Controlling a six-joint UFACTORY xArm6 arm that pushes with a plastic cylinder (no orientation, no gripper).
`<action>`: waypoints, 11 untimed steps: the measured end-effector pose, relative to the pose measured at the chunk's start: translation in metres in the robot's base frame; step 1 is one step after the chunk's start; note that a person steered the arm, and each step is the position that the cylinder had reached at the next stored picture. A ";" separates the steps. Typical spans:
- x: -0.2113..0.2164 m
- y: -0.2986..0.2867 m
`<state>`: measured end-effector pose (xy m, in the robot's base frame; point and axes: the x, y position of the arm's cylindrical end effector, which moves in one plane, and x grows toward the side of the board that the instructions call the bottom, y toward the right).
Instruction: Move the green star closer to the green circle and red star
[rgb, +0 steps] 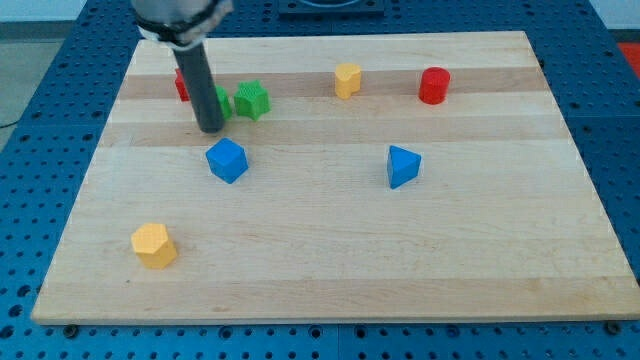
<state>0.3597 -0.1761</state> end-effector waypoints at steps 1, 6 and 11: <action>-0.011 -0.041; 0.011 0.069; -0.053 0.105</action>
